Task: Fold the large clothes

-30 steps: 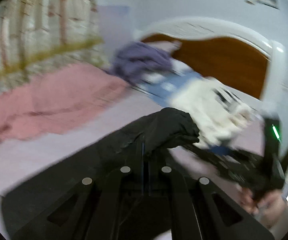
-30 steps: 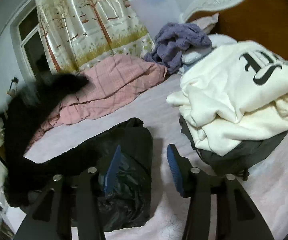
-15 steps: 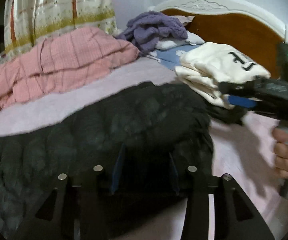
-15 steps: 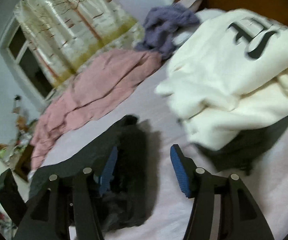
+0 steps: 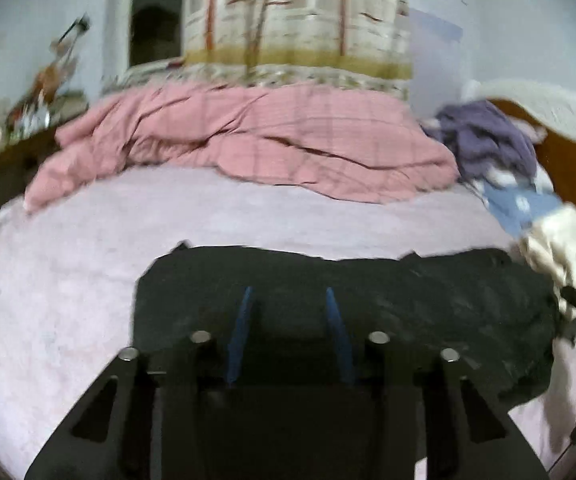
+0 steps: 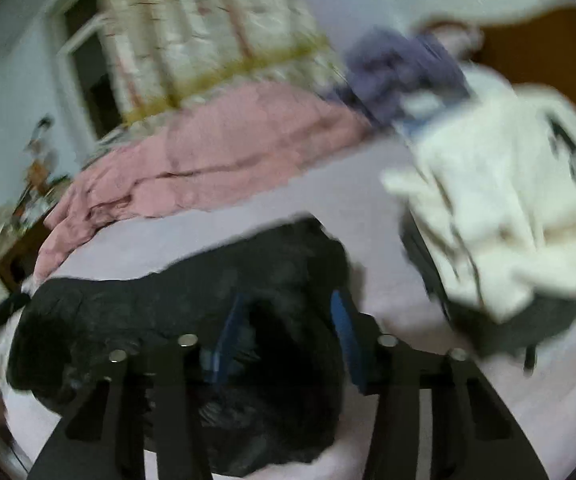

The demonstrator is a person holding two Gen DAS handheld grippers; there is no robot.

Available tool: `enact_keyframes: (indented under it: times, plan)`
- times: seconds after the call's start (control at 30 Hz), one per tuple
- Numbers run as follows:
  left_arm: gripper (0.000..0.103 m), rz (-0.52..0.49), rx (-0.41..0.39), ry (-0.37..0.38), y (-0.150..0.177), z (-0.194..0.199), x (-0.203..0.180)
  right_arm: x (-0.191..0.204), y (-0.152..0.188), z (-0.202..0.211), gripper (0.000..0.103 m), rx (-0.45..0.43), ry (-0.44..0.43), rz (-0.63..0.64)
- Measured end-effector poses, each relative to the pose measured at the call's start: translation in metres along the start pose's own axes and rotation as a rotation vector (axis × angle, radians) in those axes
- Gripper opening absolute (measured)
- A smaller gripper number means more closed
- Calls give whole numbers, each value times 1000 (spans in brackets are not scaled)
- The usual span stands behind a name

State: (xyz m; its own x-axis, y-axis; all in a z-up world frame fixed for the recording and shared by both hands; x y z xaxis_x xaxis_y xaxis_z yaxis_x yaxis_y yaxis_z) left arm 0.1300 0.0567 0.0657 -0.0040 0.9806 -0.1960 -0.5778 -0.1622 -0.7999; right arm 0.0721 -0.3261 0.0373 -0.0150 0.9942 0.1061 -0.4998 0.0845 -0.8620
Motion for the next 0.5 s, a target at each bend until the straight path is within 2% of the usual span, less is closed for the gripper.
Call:
enact_keyframes:
  times: [0.03, 0.07, 0.1, 0.17, 0.27, 0.33, 0.37, 0.4, 0.5]
  plan:
    - [27, 5, -1, -14, -3, -2, 10, 11, -3, 1, 22, -5, -16, 52]
    - [25, 1, -12, -42, -3, -3, 22, 21, -6, -4, 10, 28, -18, 98]
    - [21, -8, -26, -79, -3, -4, 32, 30, -7, -16, 7, 81, -3, 125]
    - [16, 9, -17, -113, 5, -13, 52, 35, -4, -38, 7, 137, 24, 122]
    - [13, 78, 69, -130, 25, -42, 77, 32, 7, -70, 7, 213, 78, 100]
    - [4, 93, 79, -223, 39, -55, 87, 26, 15, -78, 6, 228, 99, 108]
    - [4, 84, 77, -268, 45, -62, 92, 25, 17, -83, 6, 236, 116, 123]
    - [4, 75, 112, -298, 53, -72, 95, 25, 18, -86, 6, 238, 121, 130]
    - [3, 75, 178, -300, 75, -87, 101, 23, 21, -93, 1, 240, 137, 159]
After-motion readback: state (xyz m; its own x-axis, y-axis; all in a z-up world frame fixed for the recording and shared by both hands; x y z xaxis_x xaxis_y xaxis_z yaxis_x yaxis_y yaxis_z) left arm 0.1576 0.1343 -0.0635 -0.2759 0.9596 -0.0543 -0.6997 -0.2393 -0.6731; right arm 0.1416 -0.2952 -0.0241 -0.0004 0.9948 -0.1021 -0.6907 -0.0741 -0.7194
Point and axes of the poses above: each gripper's, at about its wrist camera, not at the fingertips, and z roughly against the way its jaws point, x to its left, y to its underside, the point moved 2 cm from there along -z, roughly the way its jaws point, and after that the axes turned 9 degrees about z, right-handed, at the moved point
